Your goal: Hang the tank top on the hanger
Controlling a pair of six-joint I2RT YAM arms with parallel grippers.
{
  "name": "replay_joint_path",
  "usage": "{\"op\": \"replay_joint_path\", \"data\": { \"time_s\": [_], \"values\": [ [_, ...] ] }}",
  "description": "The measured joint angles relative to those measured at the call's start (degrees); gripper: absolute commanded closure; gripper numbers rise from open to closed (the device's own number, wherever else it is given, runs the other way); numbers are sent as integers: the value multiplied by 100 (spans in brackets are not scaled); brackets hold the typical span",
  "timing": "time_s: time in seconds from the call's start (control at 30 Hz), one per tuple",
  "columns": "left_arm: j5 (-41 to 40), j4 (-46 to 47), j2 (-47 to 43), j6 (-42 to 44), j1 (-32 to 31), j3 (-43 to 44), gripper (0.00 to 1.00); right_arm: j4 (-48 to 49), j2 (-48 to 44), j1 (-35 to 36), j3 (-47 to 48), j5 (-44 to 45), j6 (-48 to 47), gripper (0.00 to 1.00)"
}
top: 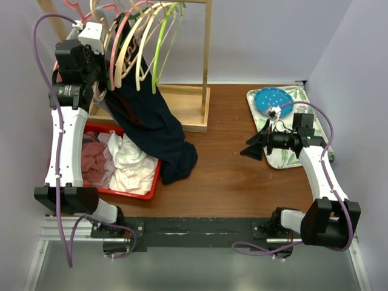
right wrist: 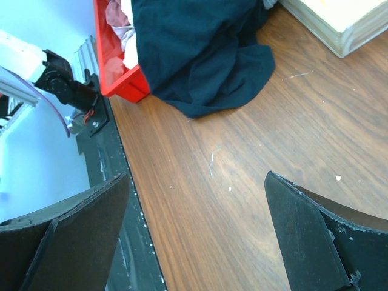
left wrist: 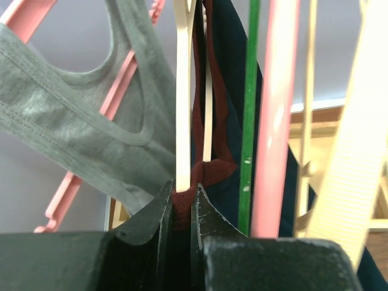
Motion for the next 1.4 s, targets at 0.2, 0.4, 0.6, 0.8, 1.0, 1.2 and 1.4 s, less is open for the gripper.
{"op": "replay_joint_path", "data": {
  "time_s": [0.2, 0.4, 0.6, 0.8, 1.0, 1.2, 1.4],
  "values": [
    [245, 385, -66, -76, -2, -57, 100, -98, 81, -7, 22, -22, -37, 1],
    [280, 588, -157, -111, -2, -50, 100, -120, 125, -7, 61, -33, -59, 1],
    [168, 846, 149, -177, -2, 256, 100, -136, 125, -33, 61, -35, -68, 1],
    [103, 1202, 629, -315, 37, 417, 100, -157, 127, -98, 61, -35, -85, 1],
    [98, 1342, 870, -409, 144, 400, 100, -208, 221, -122, 66, -35, -120, 1],
    [107, 1631, 723, -516, 278, 37, 90, -260, 243, -129, 72, -33, -170, 1],
    [116, 1932, 525, -568, 363, -326, 88, -286, 243, -155, 81, -33, -205, 1]
  ]
}}
